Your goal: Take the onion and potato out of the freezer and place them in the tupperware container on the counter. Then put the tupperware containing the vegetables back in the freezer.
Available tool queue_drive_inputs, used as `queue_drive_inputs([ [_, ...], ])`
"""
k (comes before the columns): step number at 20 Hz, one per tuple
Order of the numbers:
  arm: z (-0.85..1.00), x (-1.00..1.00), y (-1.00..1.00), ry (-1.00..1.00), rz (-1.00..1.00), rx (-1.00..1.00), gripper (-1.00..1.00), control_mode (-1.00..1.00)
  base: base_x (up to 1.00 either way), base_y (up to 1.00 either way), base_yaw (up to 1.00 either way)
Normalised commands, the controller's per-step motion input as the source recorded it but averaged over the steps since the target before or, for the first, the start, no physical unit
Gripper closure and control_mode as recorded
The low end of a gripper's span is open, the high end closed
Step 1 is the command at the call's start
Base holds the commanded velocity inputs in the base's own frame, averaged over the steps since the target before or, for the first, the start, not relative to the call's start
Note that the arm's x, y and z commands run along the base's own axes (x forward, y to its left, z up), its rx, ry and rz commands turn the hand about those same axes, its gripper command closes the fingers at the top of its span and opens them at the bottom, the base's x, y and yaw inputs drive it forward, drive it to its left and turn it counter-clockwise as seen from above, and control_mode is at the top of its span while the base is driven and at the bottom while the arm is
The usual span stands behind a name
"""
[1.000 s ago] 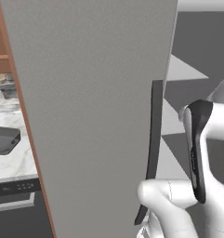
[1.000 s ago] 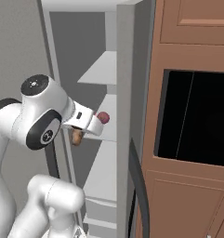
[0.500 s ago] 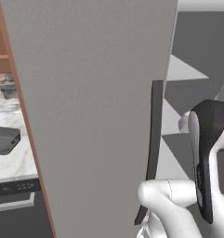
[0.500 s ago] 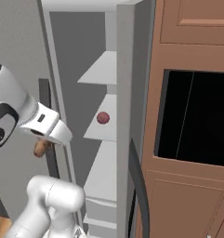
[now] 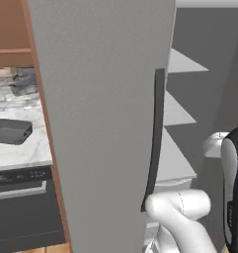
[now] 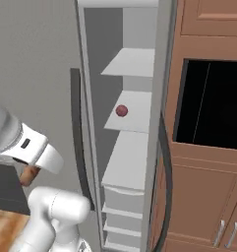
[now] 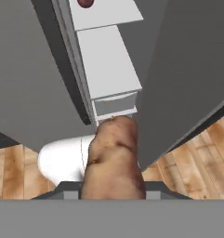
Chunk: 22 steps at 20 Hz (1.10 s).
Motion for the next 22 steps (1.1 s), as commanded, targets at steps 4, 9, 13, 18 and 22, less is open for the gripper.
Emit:
queue_drive_inputs([
  [4,0.00,0.00,0.00,0.00,0.00,0.00,1.00,1.00,-0.71,1.00,0.04],
  [9,0.00,0.00,0.00,0.00,0.00,0.00,1.00,1.00,0.06,1.00,0.00],
  [13,0.00,0.00,0.00,0.00,0.00,0.00,1.00,1.00,0.68,1.00,-0.02],
  [18,0.00,0.00,0.00,0.00,0.00,0.00,1.00,1.00,0.96,1.00,-0.06],
  [22,0.00,0.00,0.00,0.00,0.00,0.00,1.00,1.00,0.91,1.00,-0.07],
])
